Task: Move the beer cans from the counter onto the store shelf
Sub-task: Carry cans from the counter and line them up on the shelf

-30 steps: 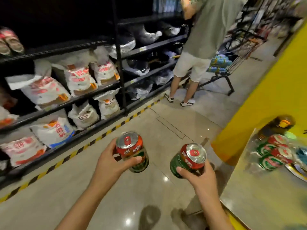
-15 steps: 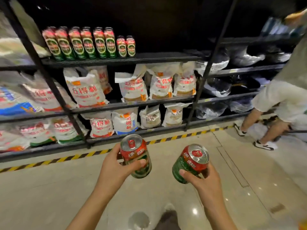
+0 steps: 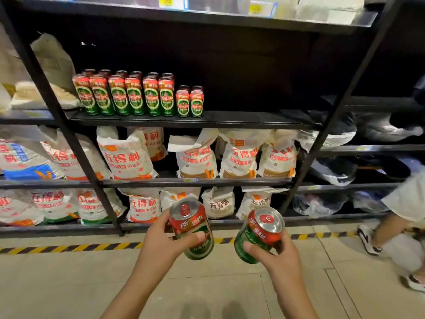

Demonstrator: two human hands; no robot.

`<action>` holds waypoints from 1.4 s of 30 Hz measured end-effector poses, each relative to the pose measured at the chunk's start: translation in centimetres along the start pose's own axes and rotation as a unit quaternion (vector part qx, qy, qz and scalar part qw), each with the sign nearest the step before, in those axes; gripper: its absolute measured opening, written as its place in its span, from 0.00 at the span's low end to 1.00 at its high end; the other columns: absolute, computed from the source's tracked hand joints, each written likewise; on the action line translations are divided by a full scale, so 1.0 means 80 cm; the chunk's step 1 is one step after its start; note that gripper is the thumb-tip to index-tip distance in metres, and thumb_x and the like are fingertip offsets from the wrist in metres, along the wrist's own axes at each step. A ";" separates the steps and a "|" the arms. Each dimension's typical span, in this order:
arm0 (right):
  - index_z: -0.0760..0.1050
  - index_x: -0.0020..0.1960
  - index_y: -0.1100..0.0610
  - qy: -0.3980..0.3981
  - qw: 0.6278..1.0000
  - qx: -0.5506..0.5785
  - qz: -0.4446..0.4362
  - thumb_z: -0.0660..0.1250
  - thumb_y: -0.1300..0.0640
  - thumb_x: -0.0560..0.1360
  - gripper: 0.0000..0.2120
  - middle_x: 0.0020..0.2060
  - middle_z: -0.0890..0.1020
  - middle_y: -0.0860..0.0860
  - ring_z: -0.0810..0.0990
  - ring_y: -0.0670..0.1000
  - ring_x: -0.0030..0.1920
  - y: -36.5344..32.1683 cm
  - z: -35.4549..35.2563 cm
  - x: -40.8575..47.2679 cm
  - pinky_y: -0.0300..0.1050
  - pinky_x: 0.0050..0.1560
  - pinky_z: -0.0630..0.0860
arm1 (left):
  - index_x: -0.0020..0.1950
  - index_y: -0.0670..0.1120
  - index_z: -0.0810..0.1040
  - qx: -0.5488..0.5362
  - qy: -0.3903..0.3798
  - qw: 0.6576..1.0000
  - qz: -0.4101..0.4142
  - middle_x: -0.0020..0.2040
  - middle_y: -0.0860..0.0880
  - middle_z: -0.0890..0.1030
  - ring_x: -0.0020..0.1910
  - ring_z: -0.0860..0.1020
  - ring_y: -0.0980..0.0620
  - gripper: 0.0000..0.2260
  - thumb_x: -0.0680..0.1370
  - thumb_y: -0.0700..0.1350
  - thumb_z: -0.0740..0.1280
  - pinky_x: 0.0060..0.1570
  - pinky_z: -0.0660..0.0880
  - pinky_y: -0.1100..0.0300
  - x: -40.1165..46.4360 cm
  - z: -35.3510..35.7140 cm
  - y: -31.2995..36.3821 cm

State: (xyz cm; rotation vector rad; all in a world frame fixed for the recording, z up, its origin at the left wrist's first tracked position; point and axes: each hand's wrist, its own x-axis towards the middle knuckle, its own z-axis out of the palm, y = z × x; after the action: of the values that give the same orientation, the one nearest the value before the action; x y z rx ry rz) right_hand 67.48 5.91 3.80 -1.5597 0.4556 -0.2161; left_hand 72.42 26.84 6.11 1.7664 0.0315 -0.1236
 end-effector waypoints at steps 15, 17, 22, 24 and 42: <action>0.72 0.57 0.48 -0.063 0.998 -0.007 0.017 0.79 0.64 0.61 0.29 0.49 0.80 0.44 0.77 0.40 0.48 -0.046 0.076 0.265 0.31 0.40 0.71 | 0.49 0.57 0.74 -0.017 0.070 0.997 -0.030 0.47 0.53 0.81 0.46 0.78 0.57 0.20 0.65 0.39 0.77 0.40 0.73 0.63 0.253 0.006 0.018; 0.72 0.59 0.49 -0.062 0.998 -0.009 0.016 0.79 0.64 0.61 0.31 0.52 0.80 0.45 0.77 0.41 0.50 -0.054 0.084 0.305 0.31 0.42 0.72 | 0.48 0.57 0.73 -0.017 0.059 0.998 -0.024 0.47 0.54 0.80 0.46 0.77 0.59 0.20 0.65 0.39 0.77 0.39 0.72 0.65 0.300 0.014 0.026; 0.70 0.60 0.49 -0.042 0.999 0.000 0.013 0.78 0.66 0.62 0.31 0.52 0.78 0.44 0.75 0.40 0.50 -0.073 0.101 0.396 0.31 0.40 0.70 | 0.50 0.58 0.73 0.006 0.008 1.000 -0.006 0.46 0.56 0.81 0.43 0.79 0.64 0.21 0.65 0.40 0.78 0.37 0.73 0.70 0.412 0.040 0.049; 0.70 0.60 0.49 -0.032 0.999 -0.001 0.019 0.78 0.66 0.62 0.31 0.51 0.78 0.45 0.75 0.39 0.49 -0.076 0.105 0.426 0.30 0.40 0.70 | 0.51 0.57 0.74 0.009 -0.010 1.000 -0.006 0.46 0.55 0.82 0.44 0.80 0.62 0.22 0.64 0.41 0.78 0.40 0.74 0.68 0.448 0.051 0.057; 0.74 0.53 0.47 -0.118 0.993 -0.020 -0.024 0.78 0.65 0.62 0.26 0.47 0.82 0.45 0.80 0.42 0.47 -0.128 0.123 0.695 0.34 0.42 0.72 | 0.54 0.54 0.75 0.024 0.008 1.000 0.011 0.44 0.57 0.83 0.43 0.80 0.65 0.23 0.65 0.38 0.78 0.38 0.74 0.74 0.662 0.142 0.114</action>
State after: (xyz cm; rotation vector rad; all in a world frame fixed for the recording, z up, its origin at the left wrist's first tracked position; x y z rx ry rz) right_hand 123.06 -8.28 5.43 -1.6134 0.2393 -0.0577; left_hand 125.14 11.39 7.51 1.8159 0.0206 -0.0958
